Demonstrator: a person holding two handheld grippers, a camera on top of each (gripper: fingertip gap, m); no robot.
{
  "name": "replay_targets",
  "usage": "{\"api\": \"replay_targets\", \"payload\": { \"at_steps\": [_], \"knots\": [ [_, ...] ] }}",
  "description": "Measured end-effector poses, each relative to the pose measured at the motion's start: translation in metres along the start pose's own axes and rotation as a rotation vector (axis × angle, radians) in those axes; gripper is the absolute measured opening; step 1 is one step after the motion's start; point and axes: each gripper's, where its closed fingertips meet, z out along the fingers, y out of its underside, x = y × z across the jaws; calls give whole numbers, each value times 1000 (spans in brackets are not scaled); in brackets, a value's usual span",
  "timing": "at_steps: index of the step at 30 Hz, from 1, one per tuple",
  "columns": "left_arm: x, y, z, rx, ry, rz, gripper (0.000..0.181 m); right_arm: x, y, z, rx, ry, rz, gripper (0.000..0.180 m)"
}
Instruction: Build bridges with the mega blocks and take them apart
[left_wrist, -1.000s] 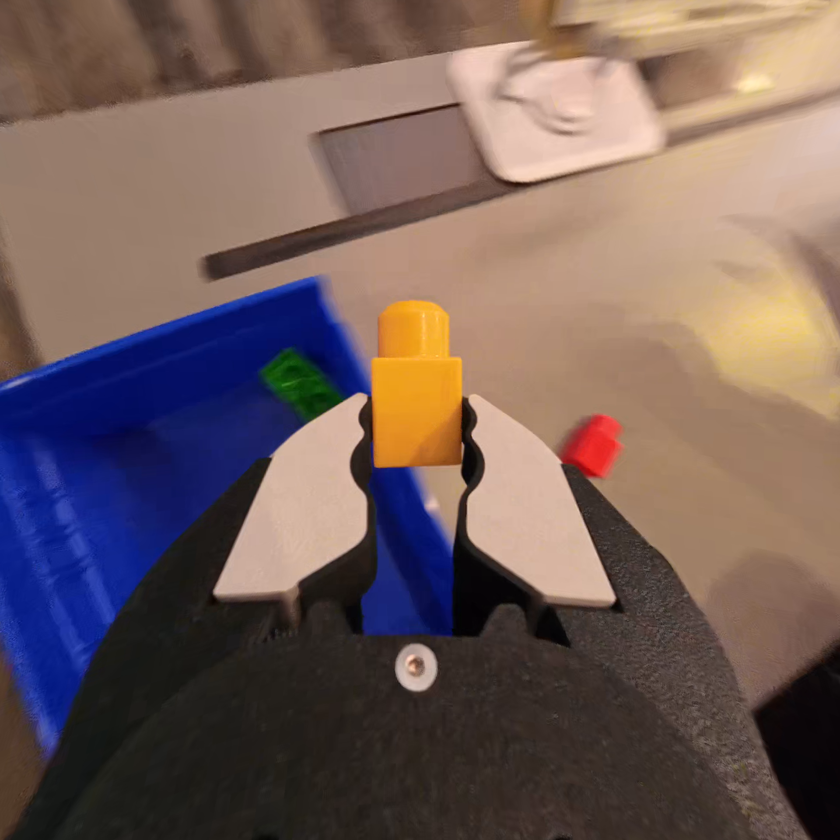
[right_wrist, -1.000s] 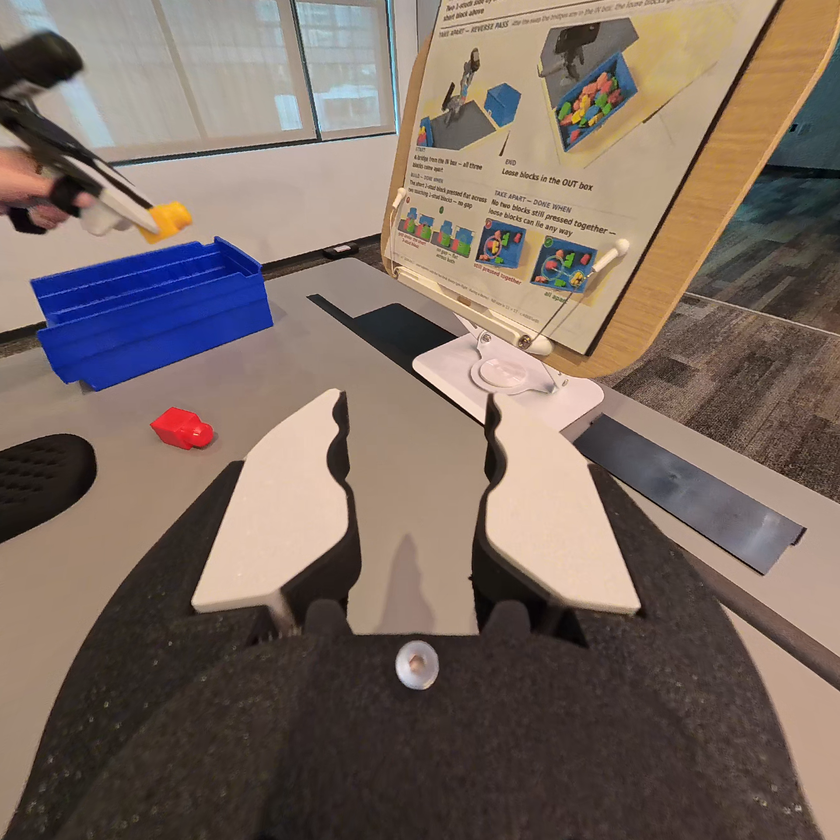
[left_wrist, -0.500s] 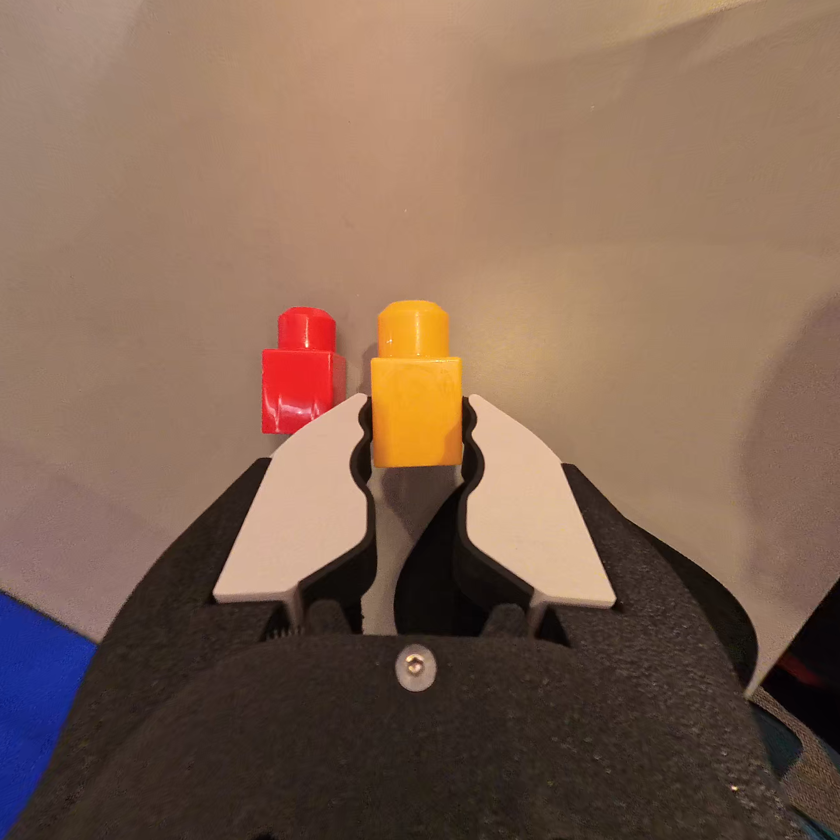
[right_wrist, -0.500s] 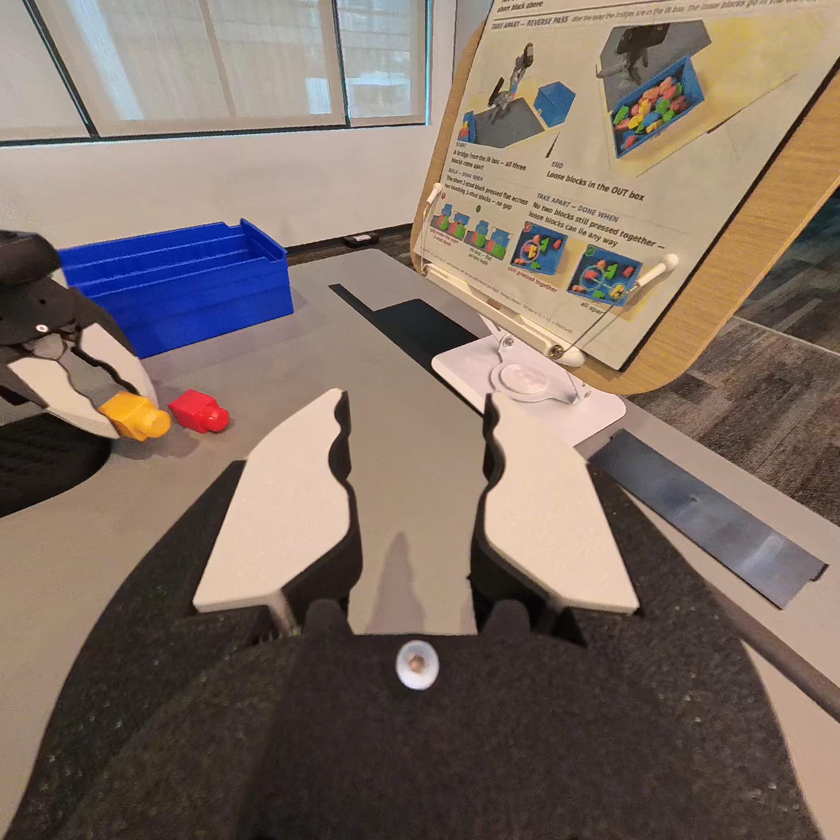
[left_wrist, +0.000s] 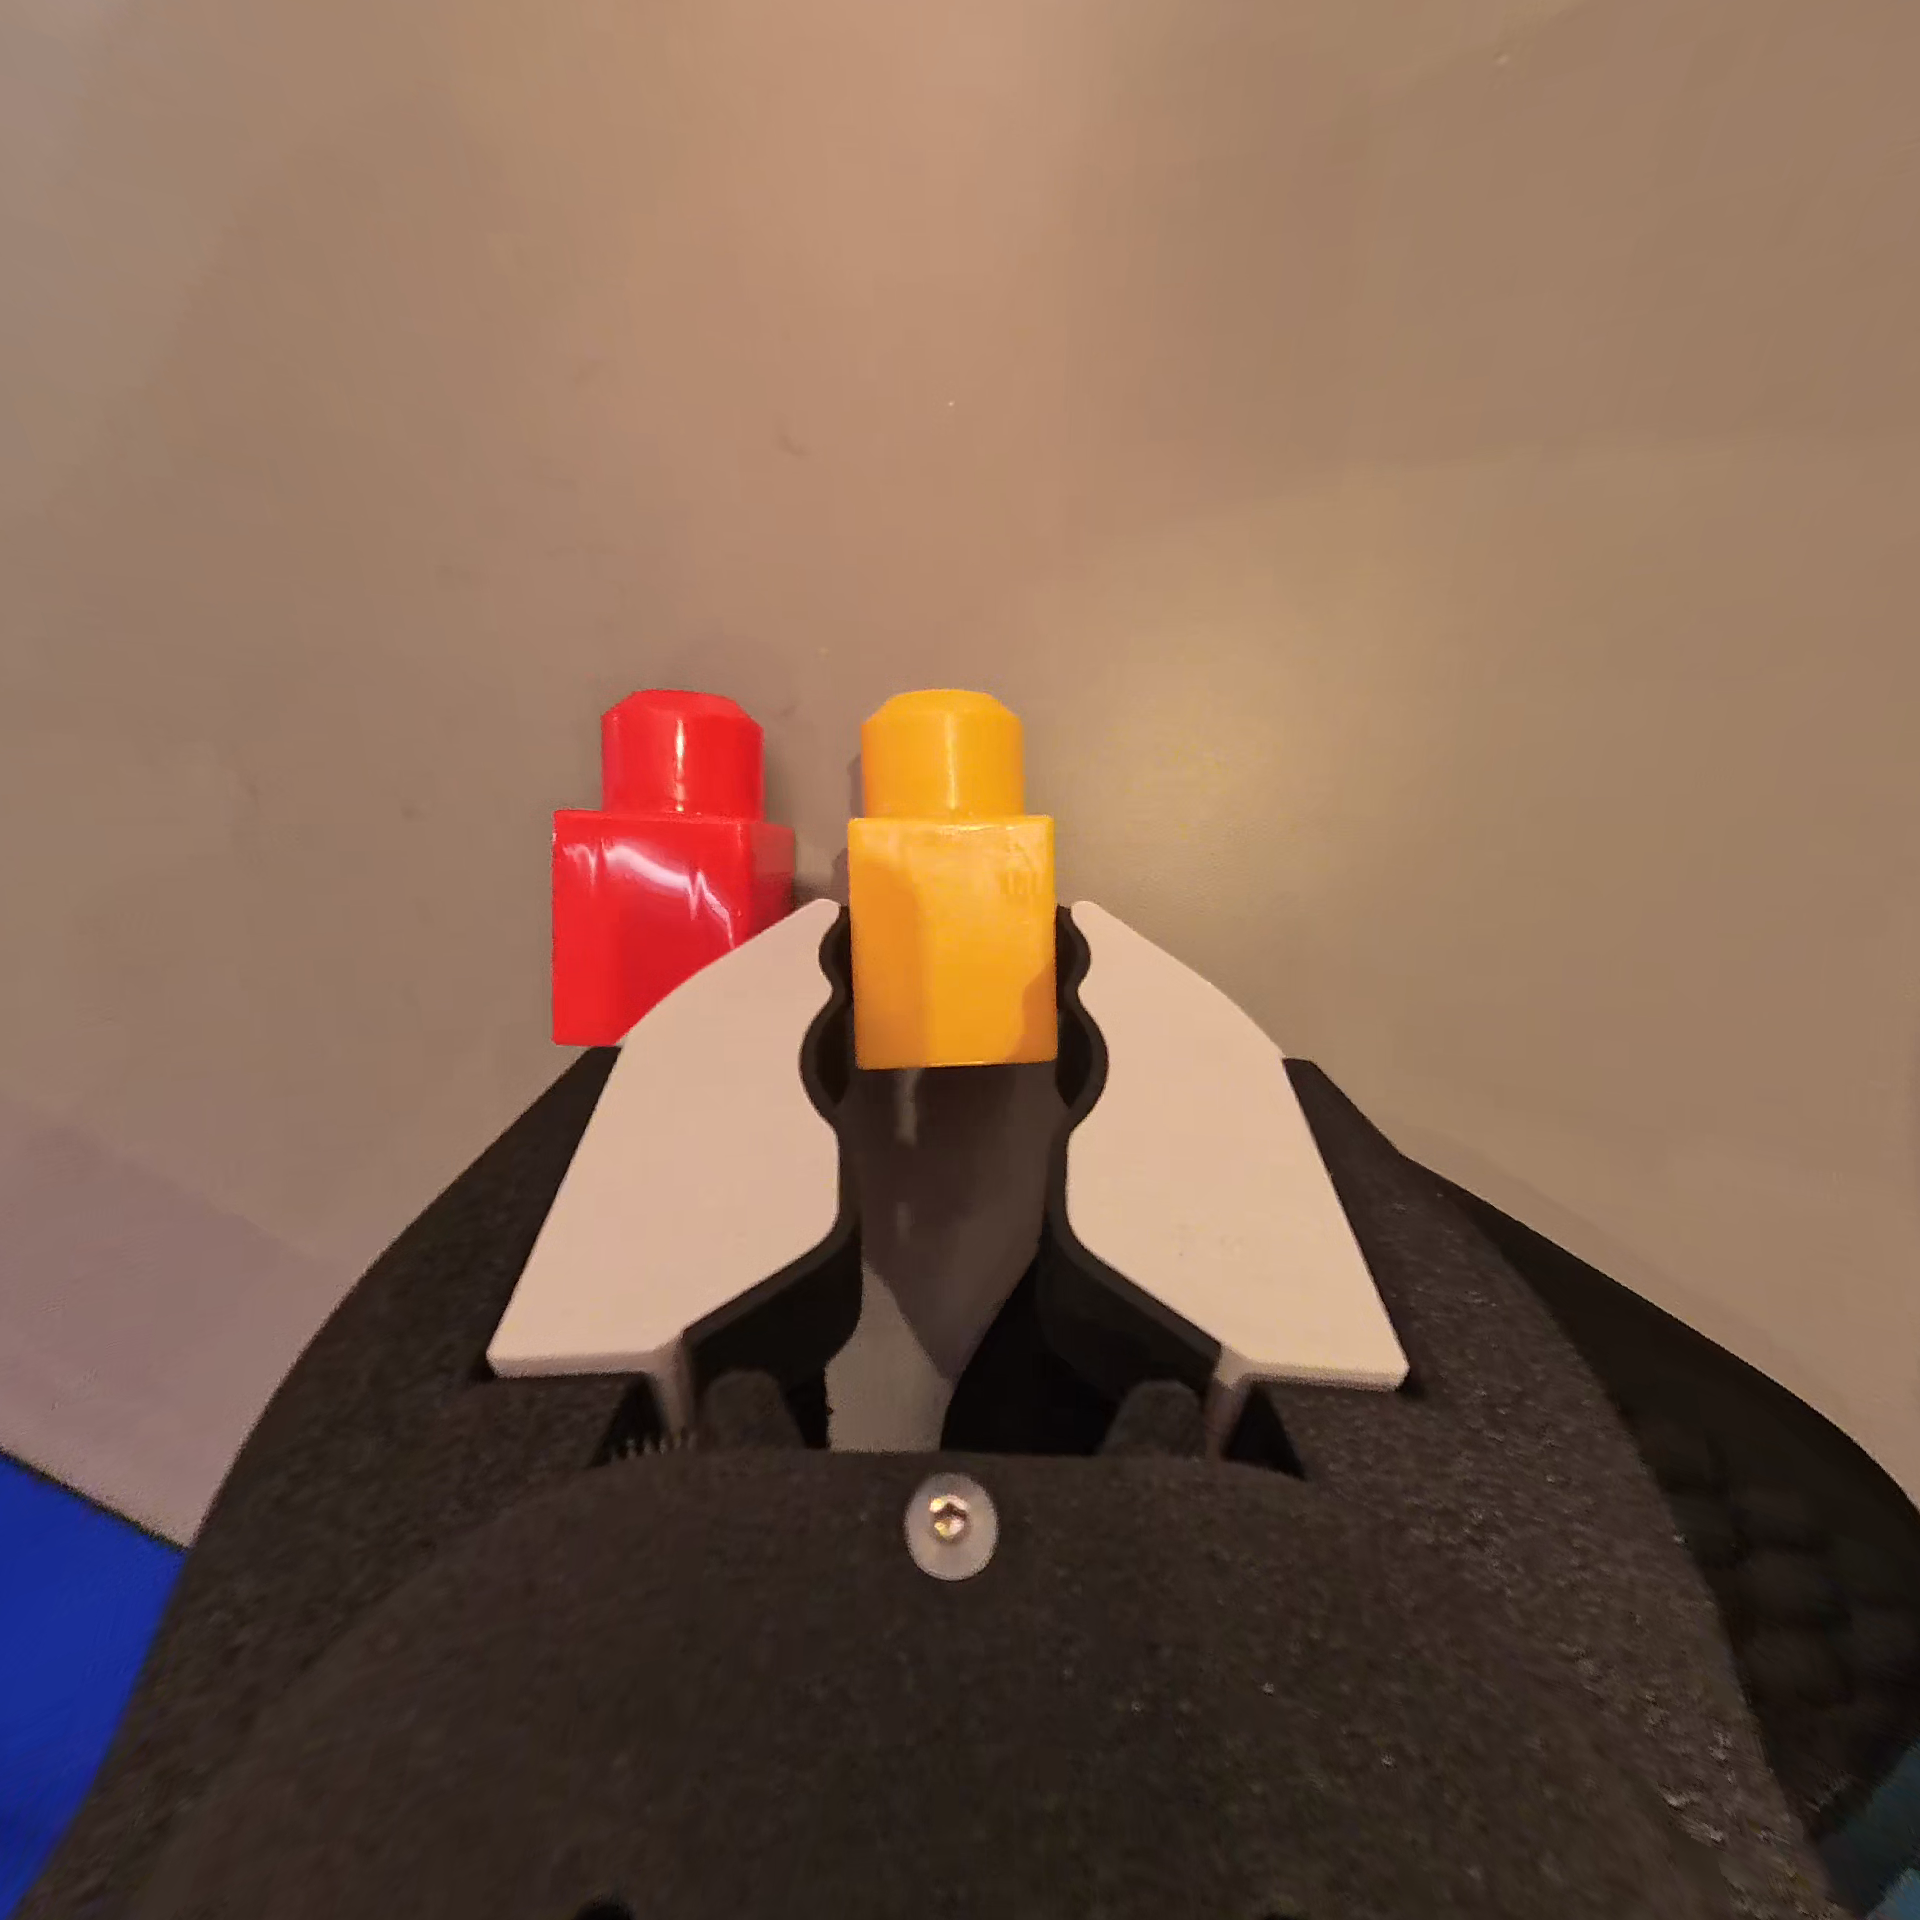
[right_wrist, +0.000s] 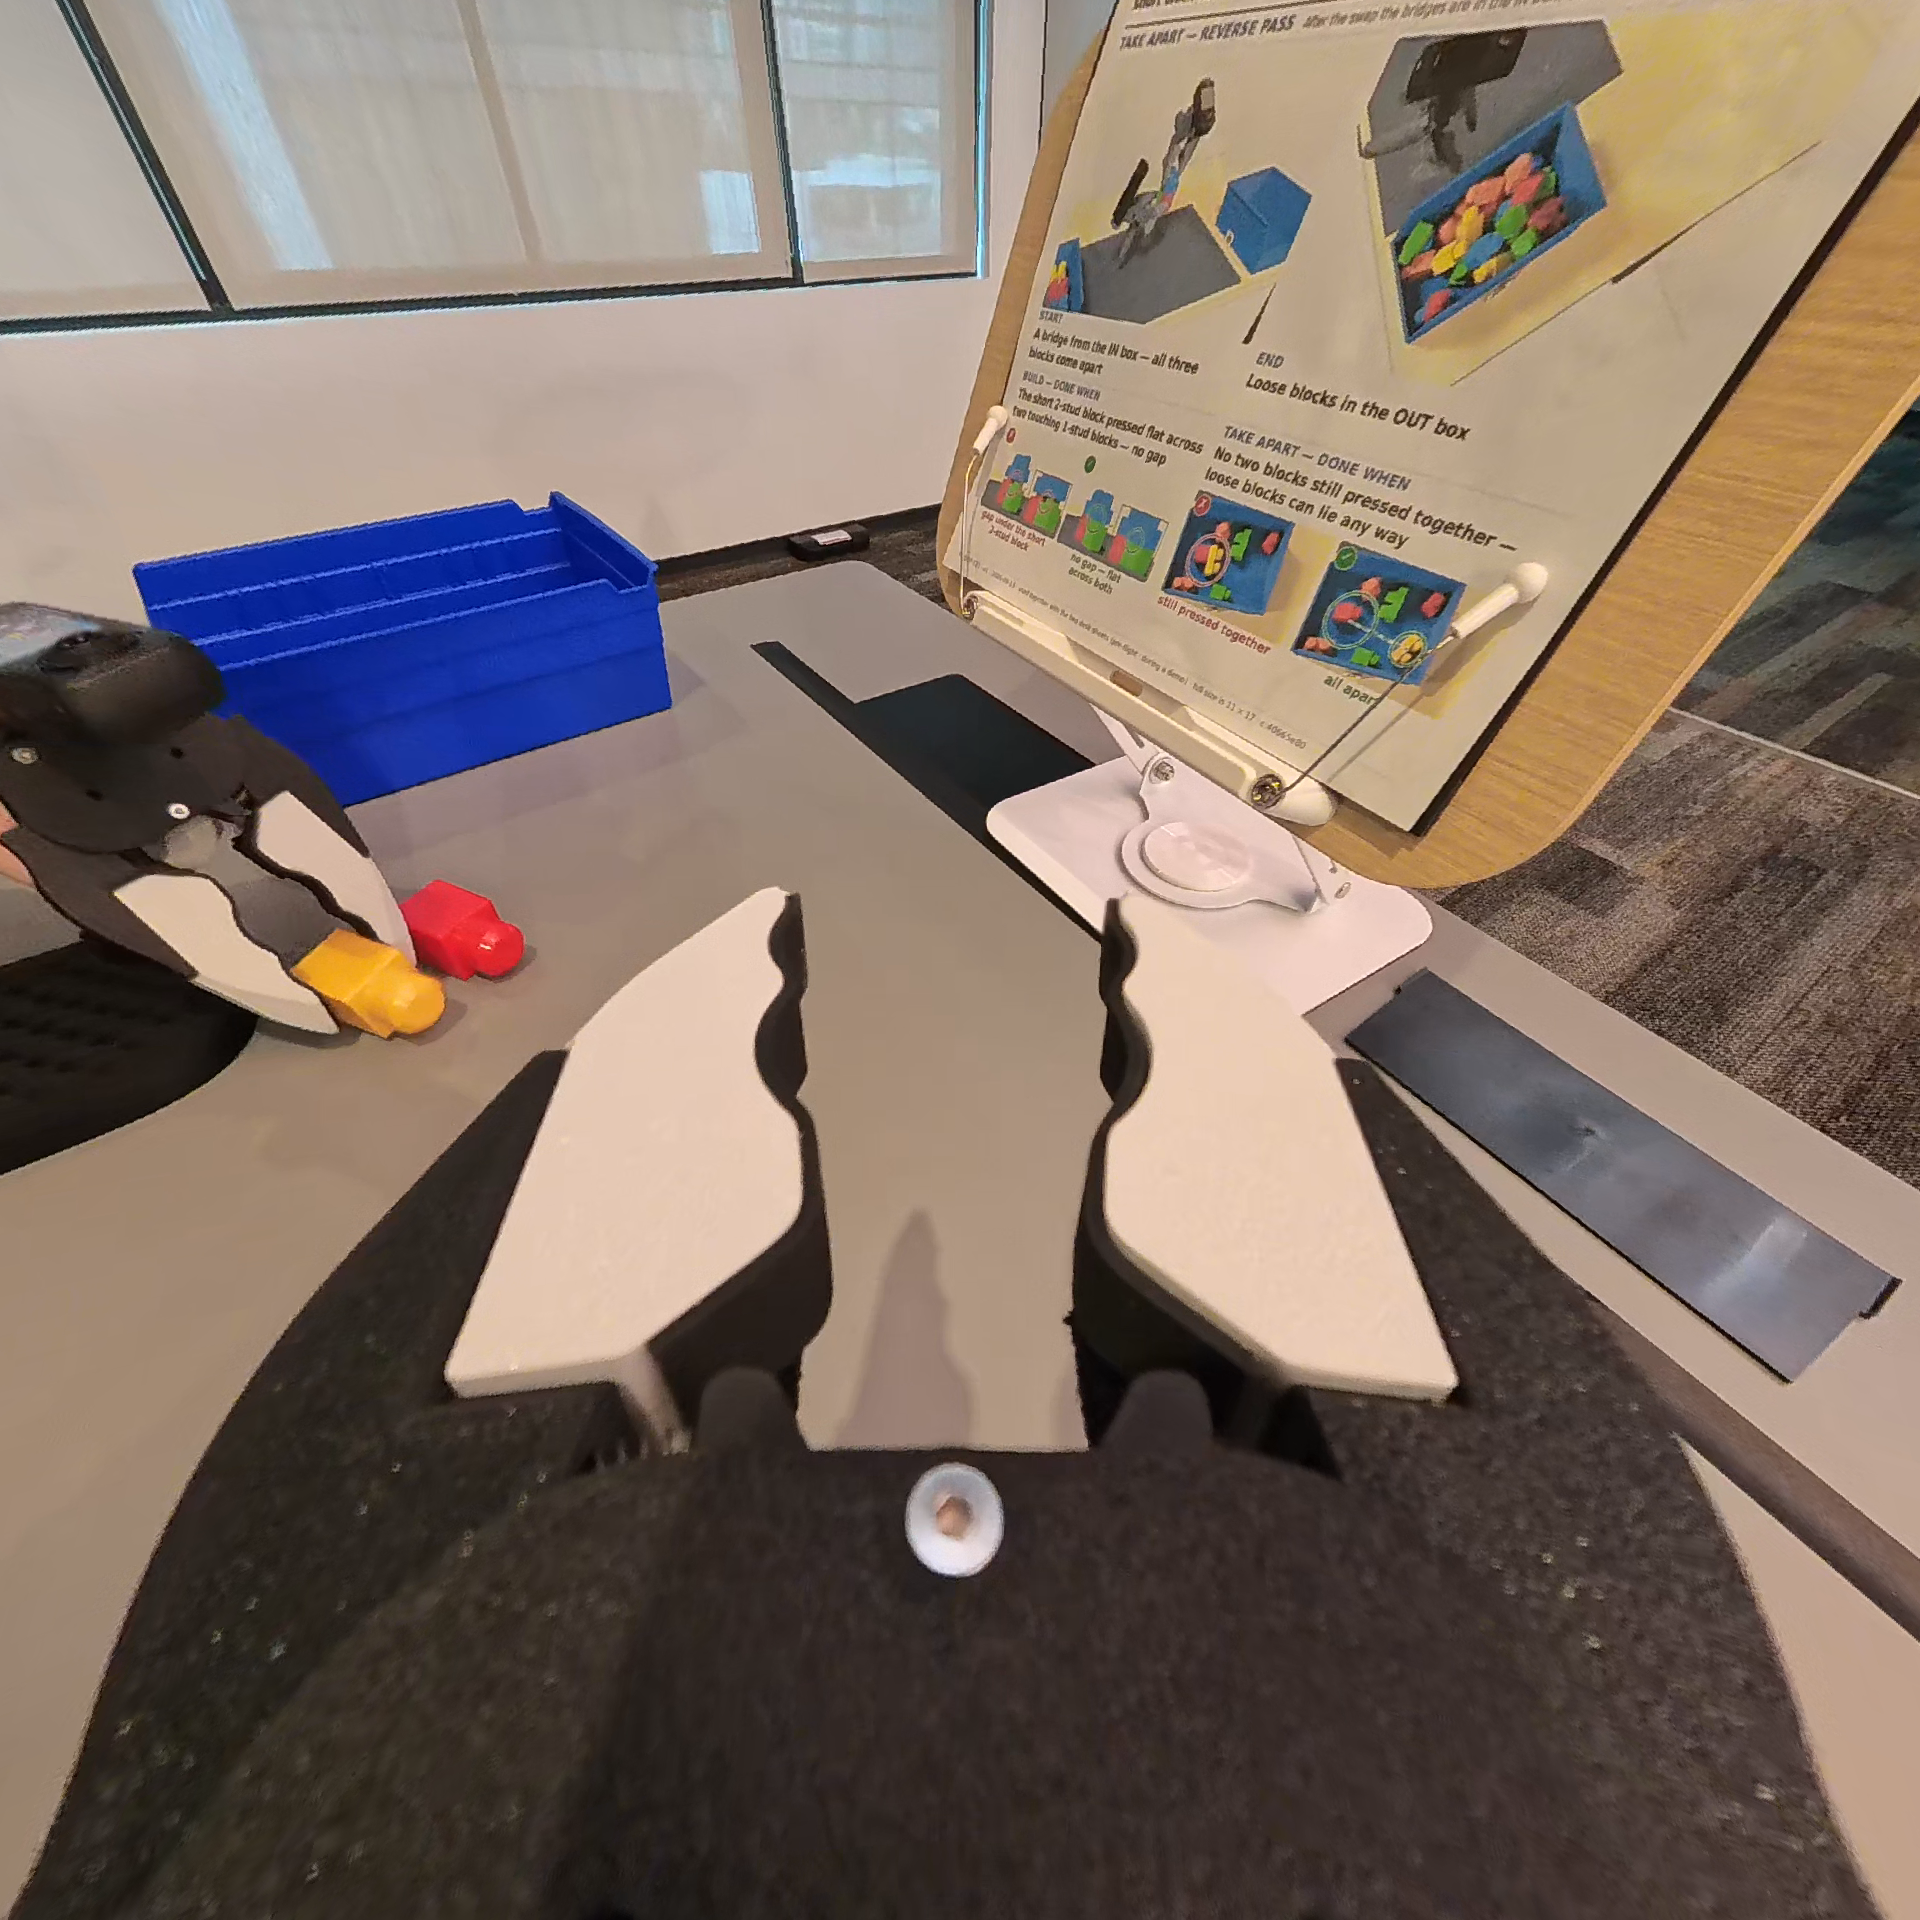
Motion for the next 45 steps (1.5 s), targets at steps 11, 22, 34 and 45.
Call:
{"api": "replay_targets", "payload": {
  "at_steps": [11,22,34,45],
  "knots": [
    [5,-6,-9,37,8,-22,47,1,2,-1,-9,-1,-6,53],
    [-142,-1,-208,287,-525,-311,38,3,9,1,-41,10,-8,53],
    [-272,103,-99,288,-275,-948,40,-4,31,18,-195,52,-98,54],
    [-296,98,-41,104,-174,-1003,53,6,48,17,-265,106,-112,53]
  ]
}}
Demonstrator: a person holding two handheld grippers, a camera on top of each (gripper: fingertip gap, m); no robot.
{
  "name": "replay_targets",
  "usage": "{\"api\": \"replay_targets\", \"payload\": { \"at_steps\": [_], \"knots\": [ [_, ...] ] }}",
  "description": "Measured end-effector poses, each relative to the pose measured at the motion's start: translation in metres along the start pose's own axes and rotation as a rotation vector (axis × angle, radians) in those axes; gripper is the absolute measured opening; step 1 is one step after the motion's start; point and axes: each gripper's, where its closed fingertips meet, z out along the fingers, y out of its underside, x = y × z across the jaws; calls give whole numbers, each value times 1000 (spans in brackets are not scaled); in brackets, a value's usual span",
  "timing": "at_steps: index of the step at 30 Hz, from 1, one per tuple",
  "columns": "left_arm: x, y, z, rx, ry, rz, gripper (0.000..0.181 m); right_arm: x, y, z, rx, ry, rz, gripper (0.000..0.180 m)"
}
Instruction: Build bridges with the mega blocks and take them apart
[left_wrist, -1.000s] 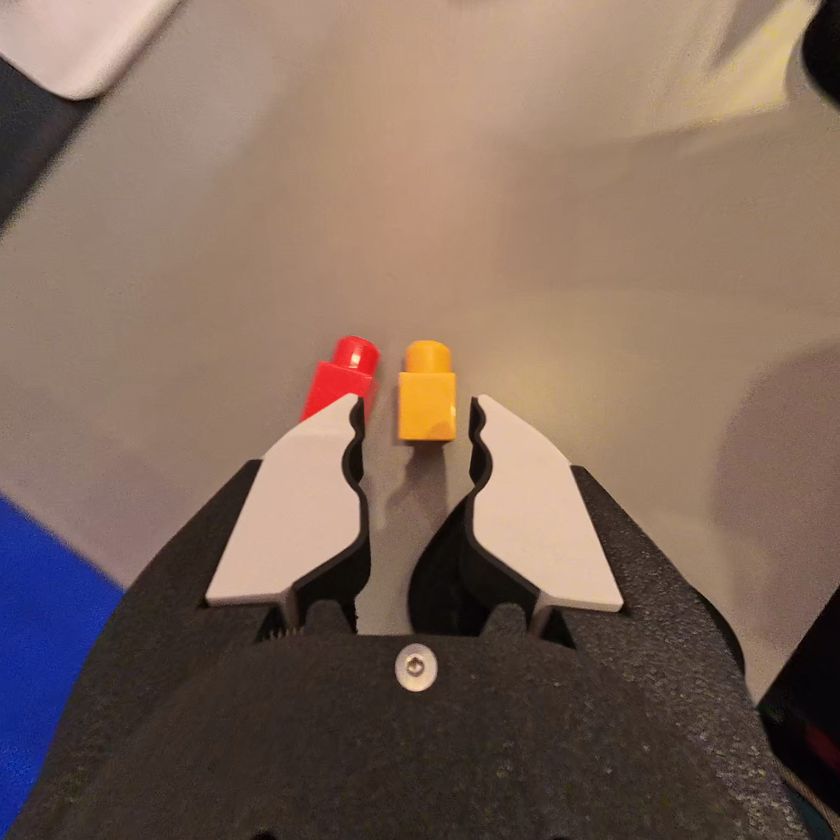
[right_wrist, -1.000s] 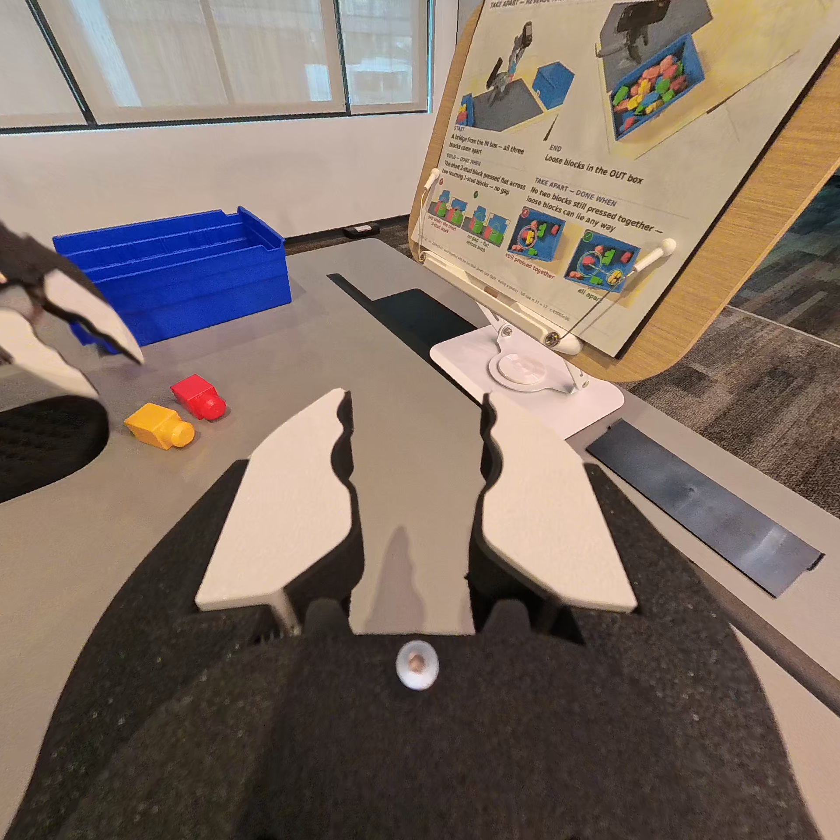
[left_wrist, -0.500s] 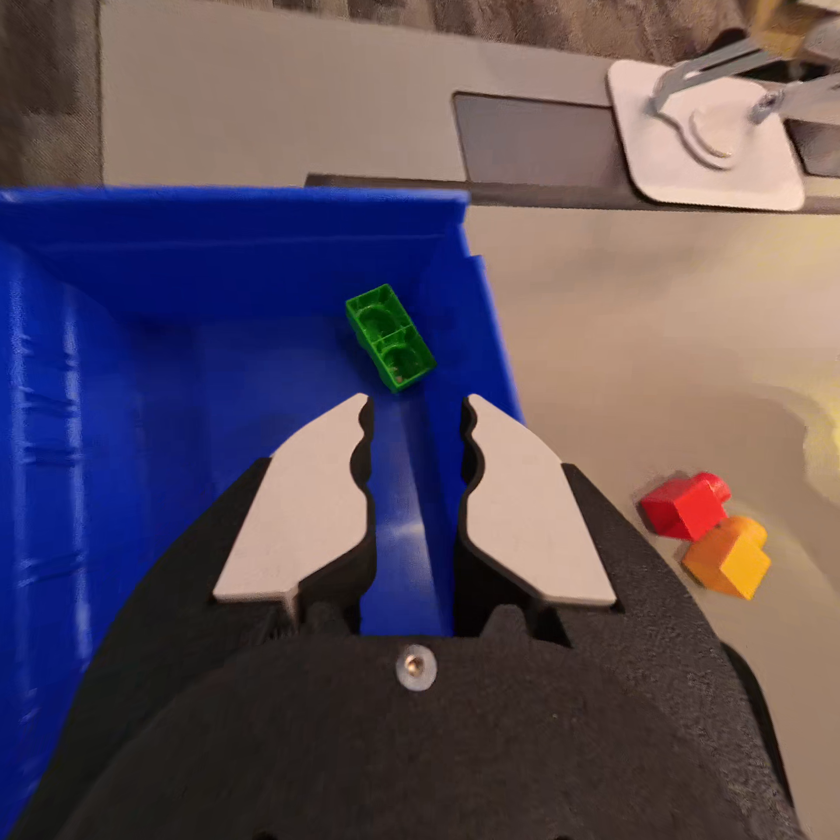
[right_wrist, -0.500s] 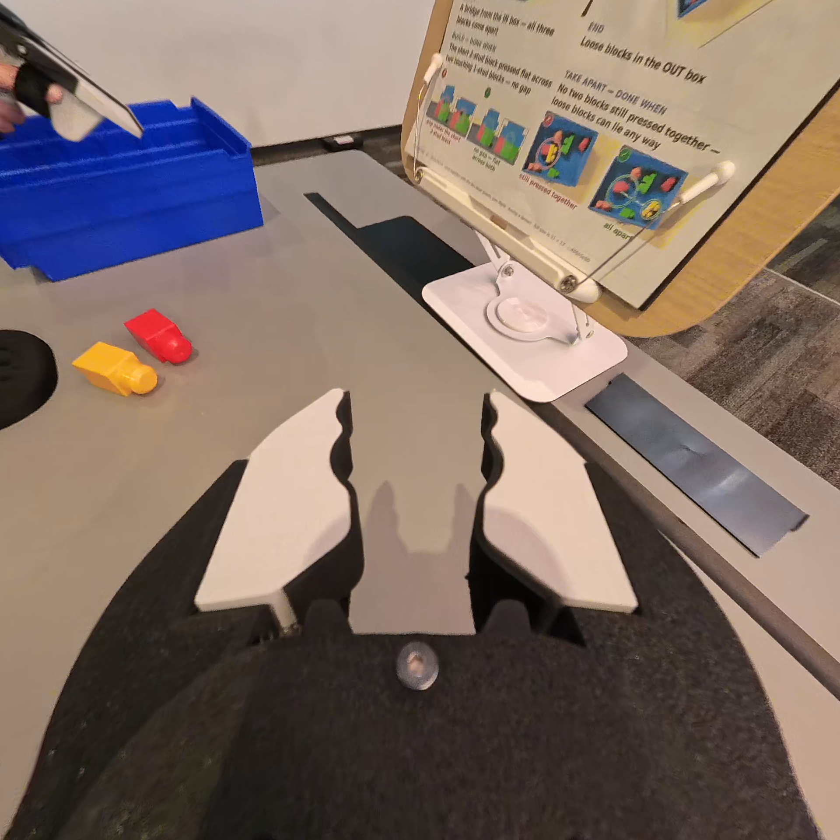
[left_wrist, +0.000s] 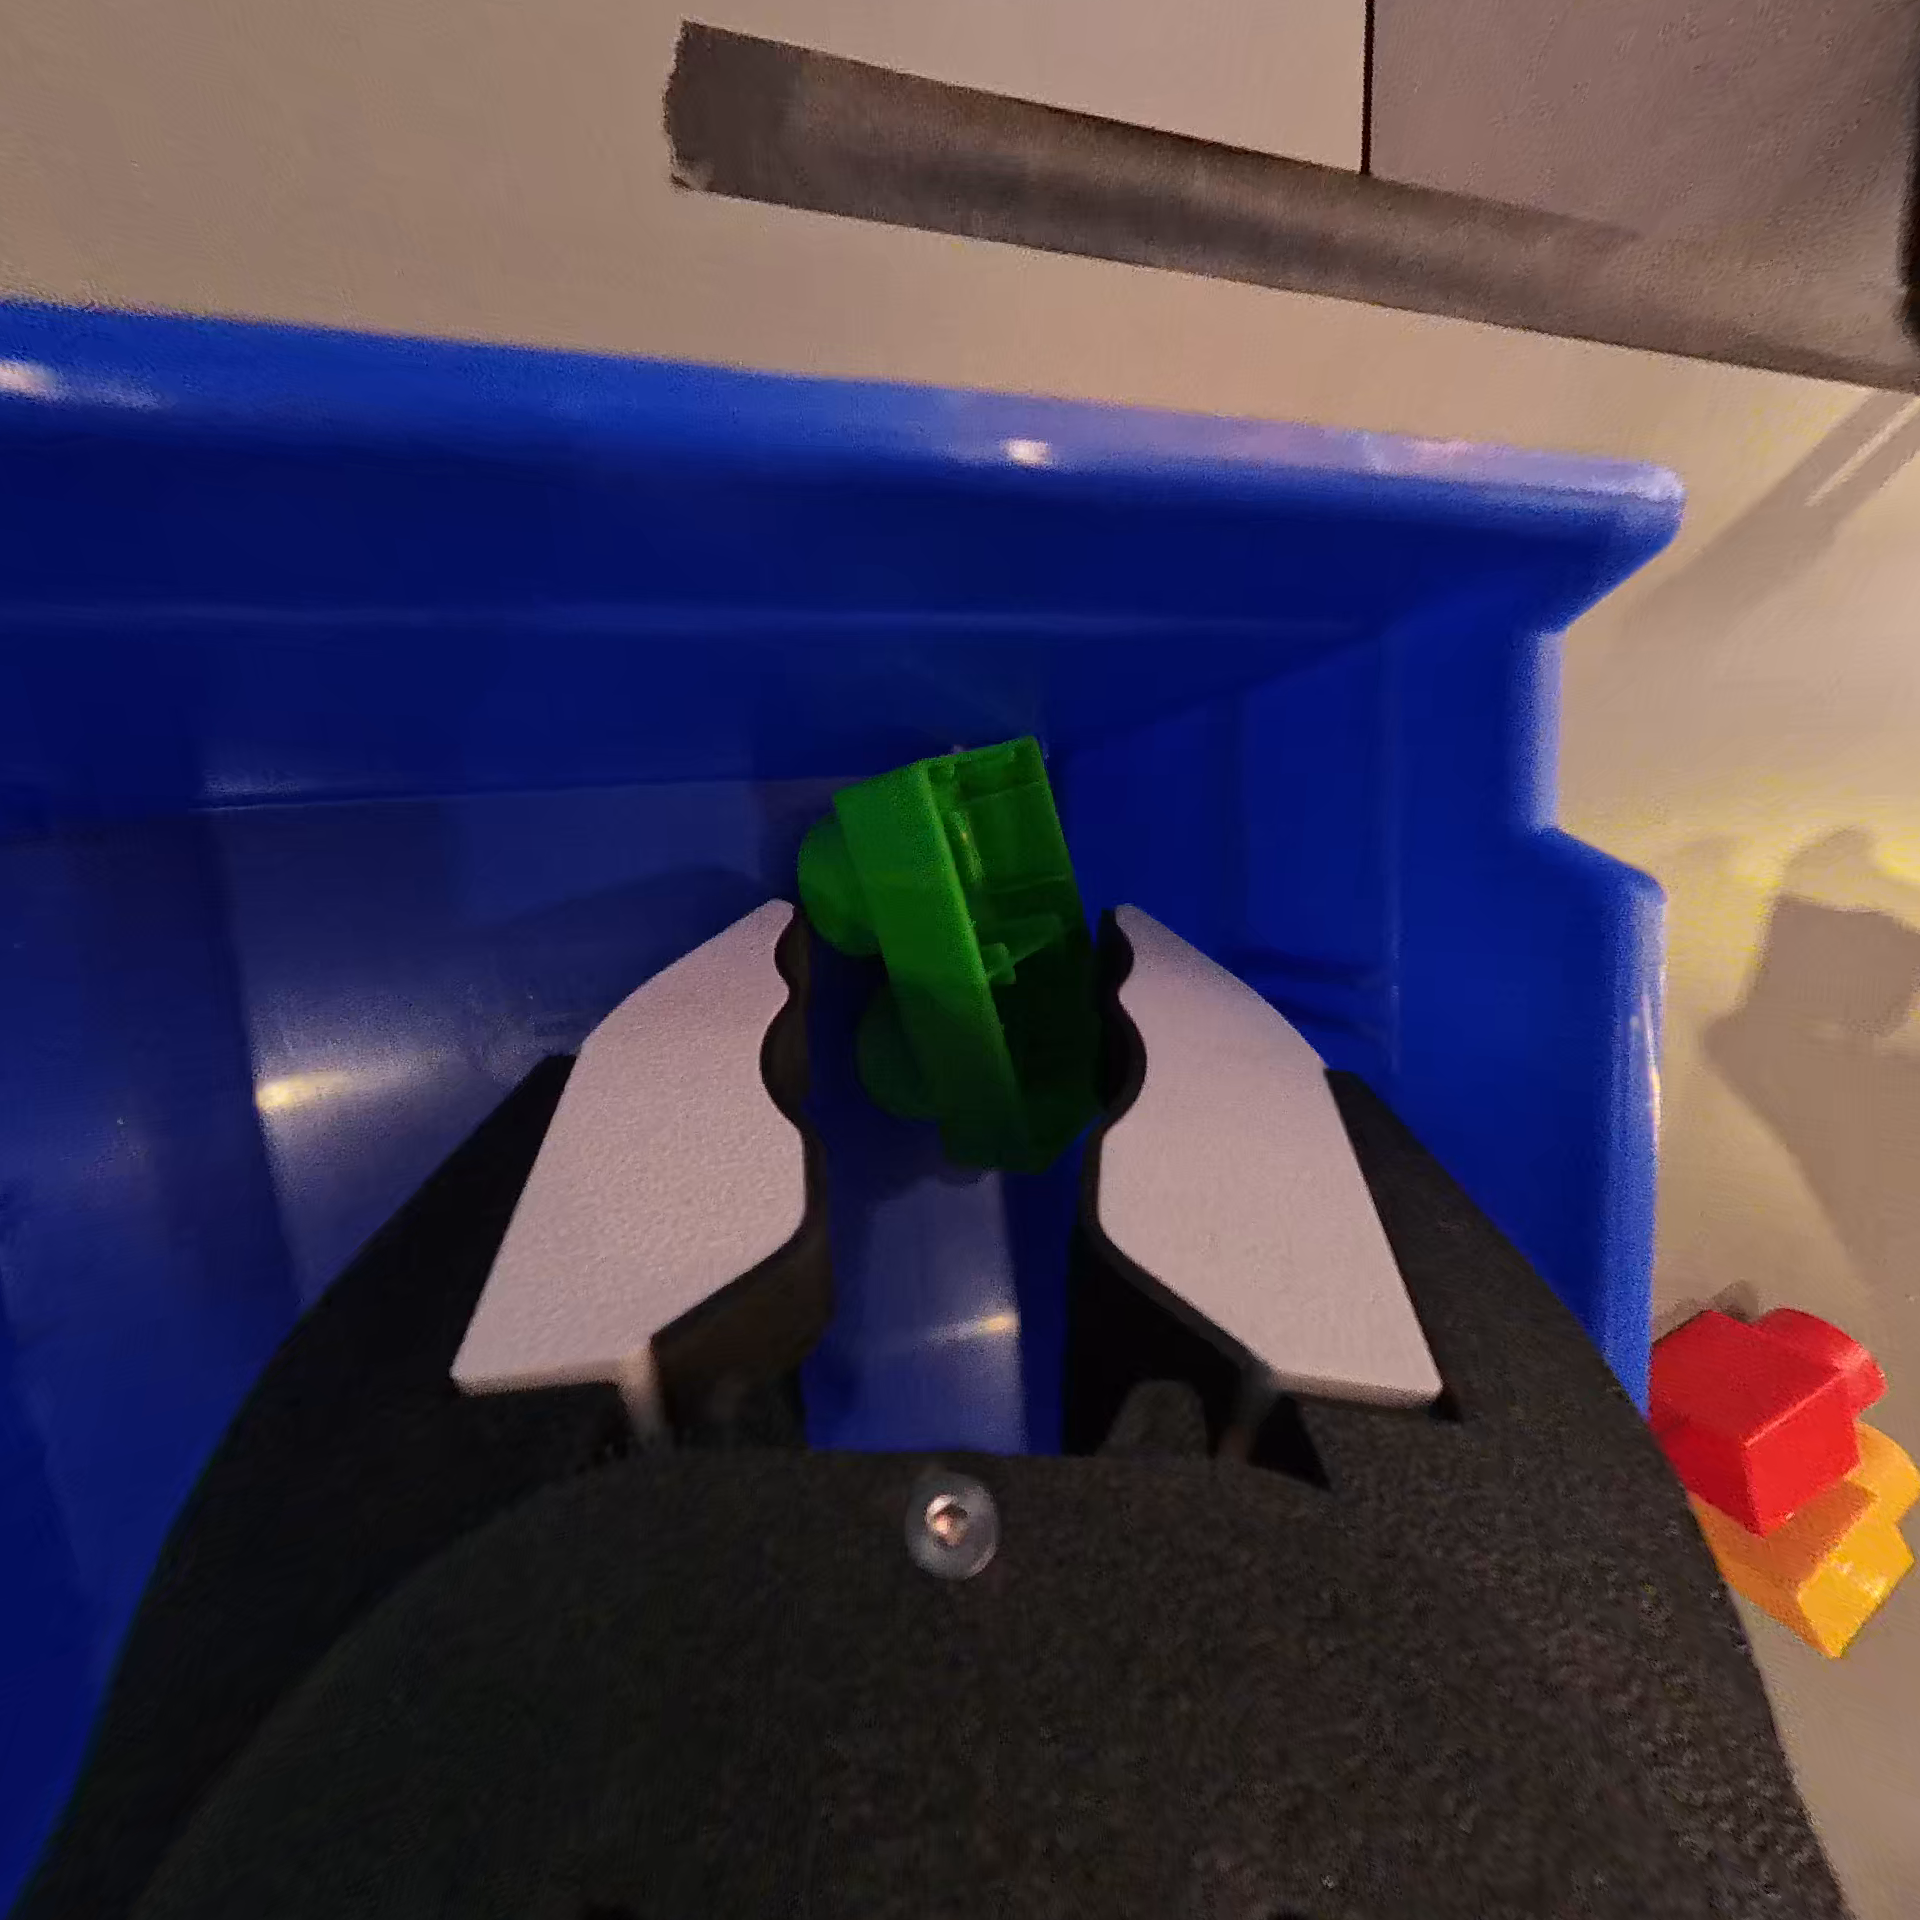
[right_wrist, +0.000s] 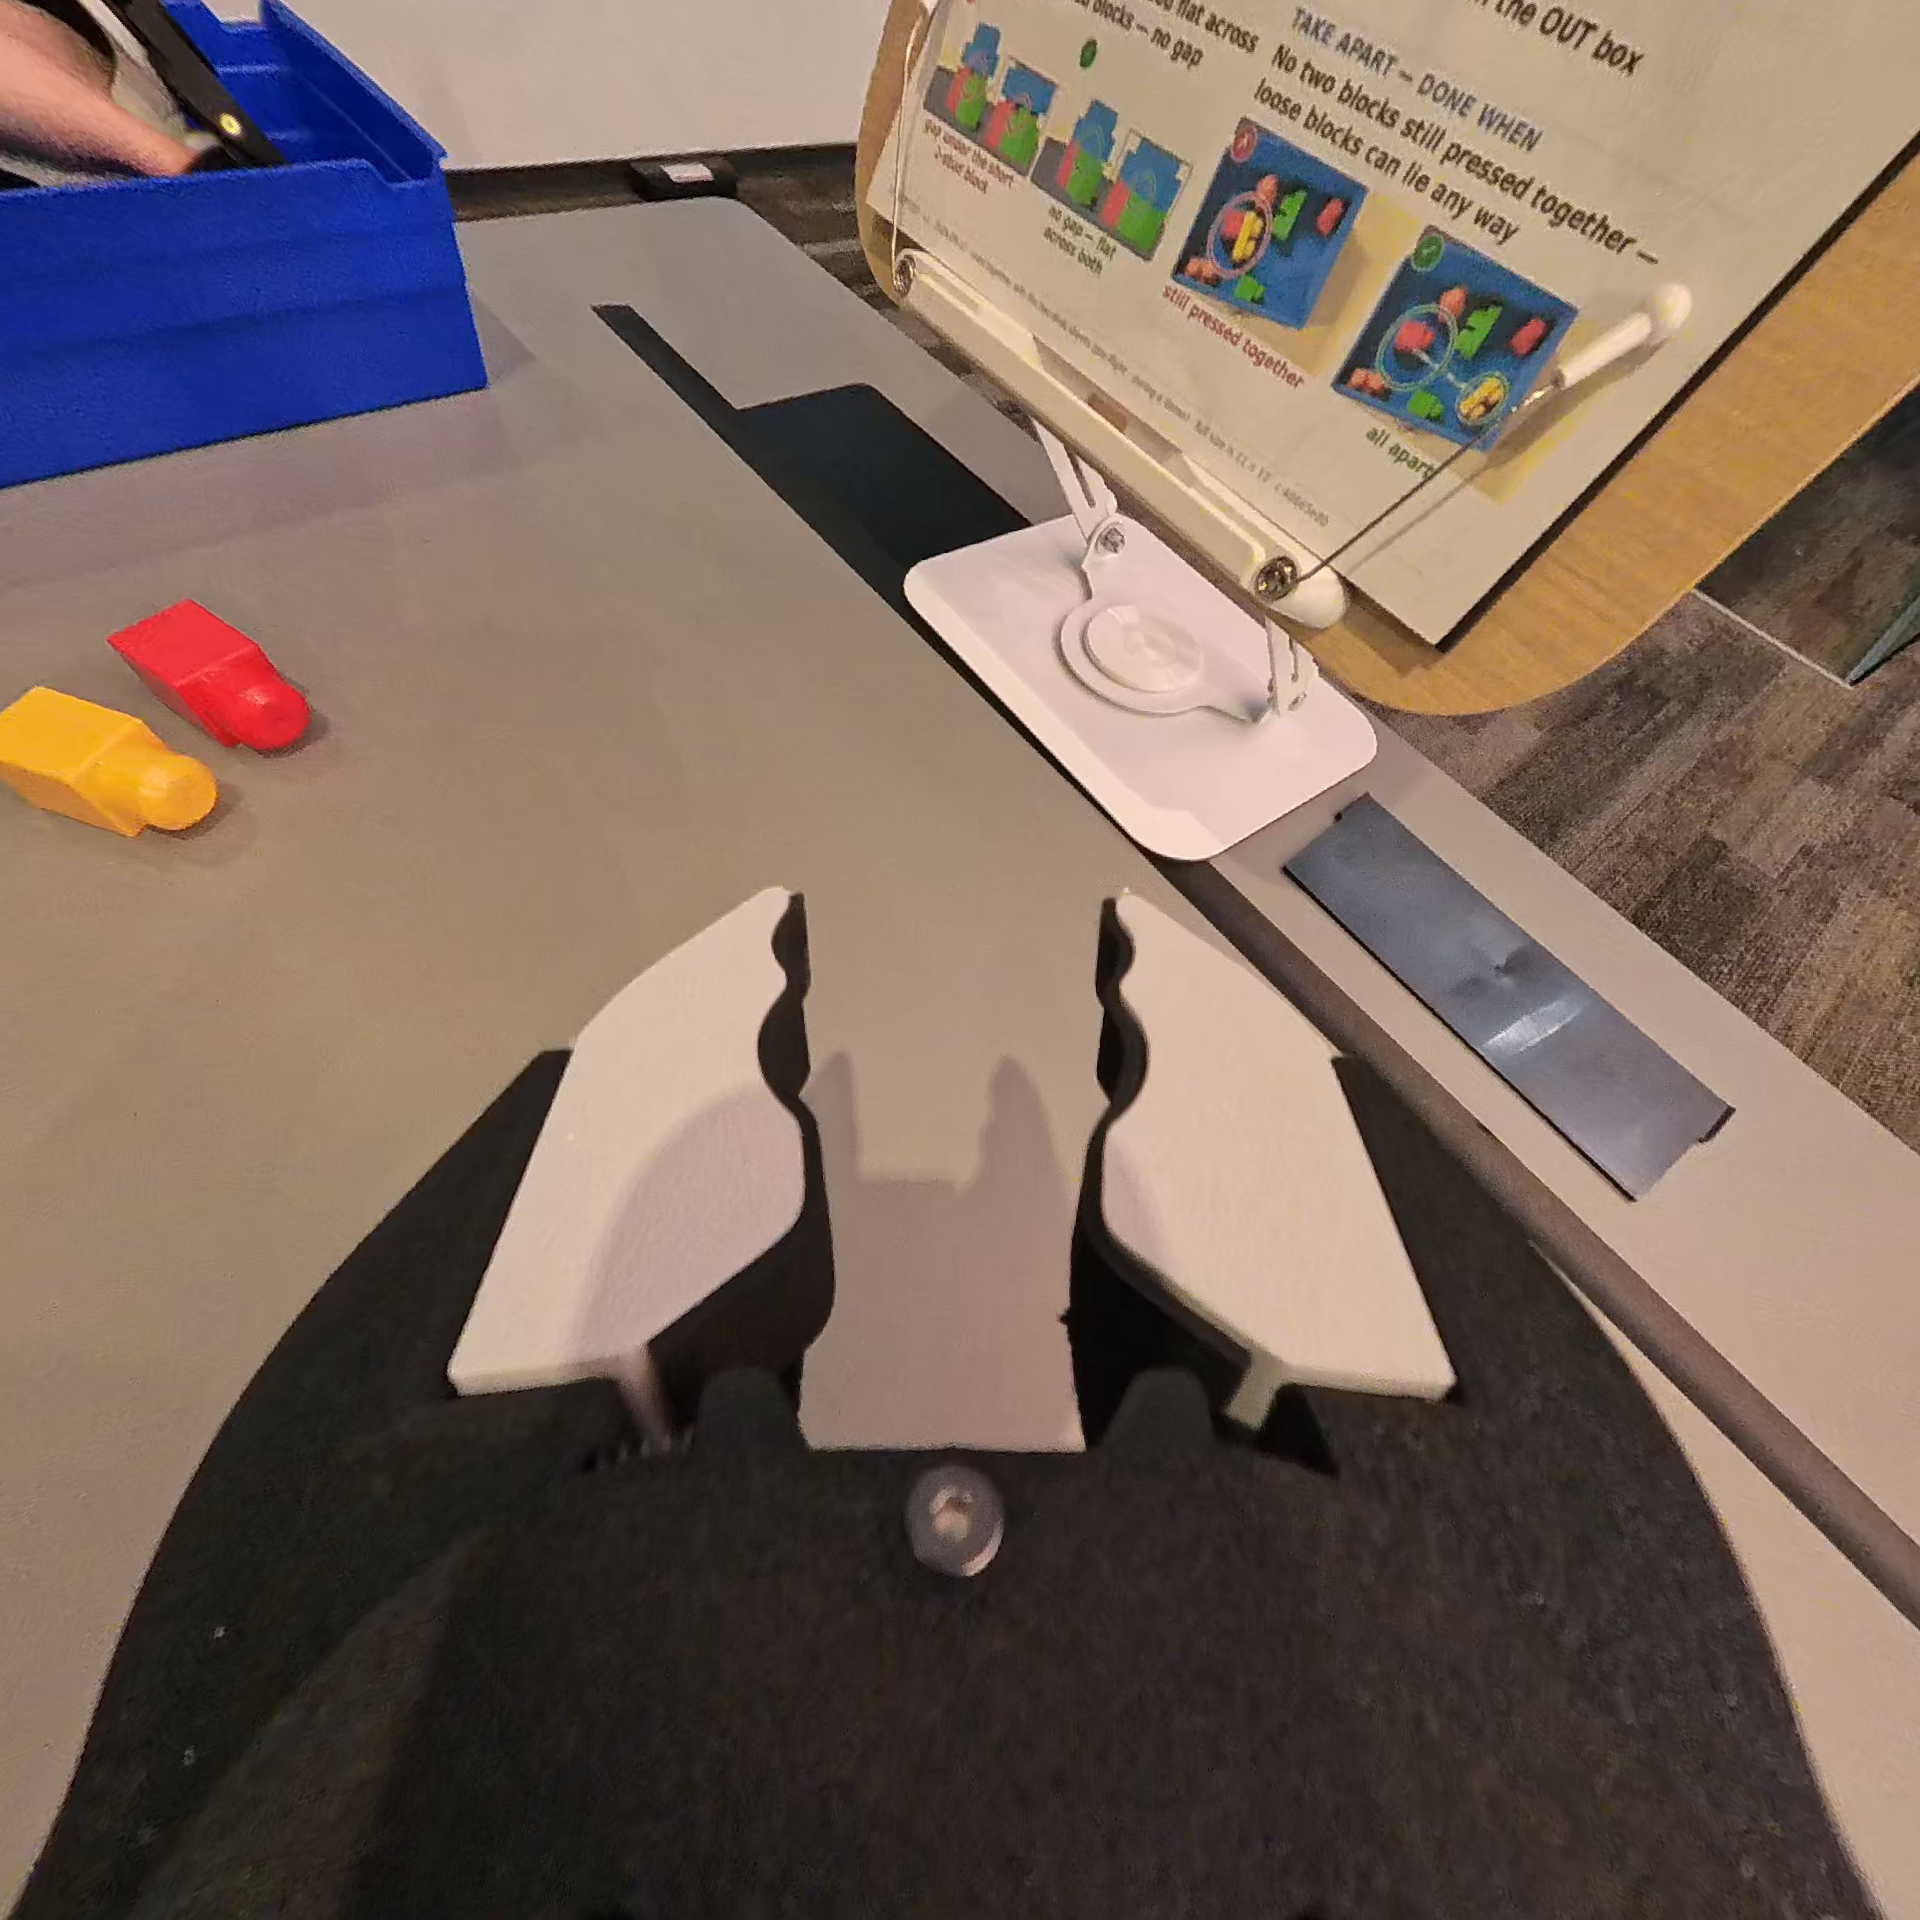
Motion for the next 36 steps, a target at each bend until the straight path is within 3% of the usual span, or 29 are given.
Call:
{"api": "replay_targets", "payload": {
  "at_steps": [8,12,15,17,20,24,27,36],
  "knots": [
    [-15,2,-17,59,39,-18,51,-2,2,1,-15,-11,-24,53],
    [-9,-5,-56,186,127,-5,51,-9,-7,3,18,-41,-14,53],
    [16,-11,-100,270,164,107,50,-25,-21,8,53,-82,-34,52],
    [56,-13,-133,344,231,220,51,-46,-39,12,114,-141,-45,52],
    [162,4,-181,427,539,375,50,-98,-78,13,289,-350,-5,52],
    [299,67,-229,420,999,624,50,-161,-122,-14,518,-674,54,54],
    [365,108,-246,377,1230,731,49,-181,-140,-36,627,-829,129,58],
    [450,153,-237,289,1354,903,48,-218,-153,-74,691,-1050,88,57]
  ]
}}
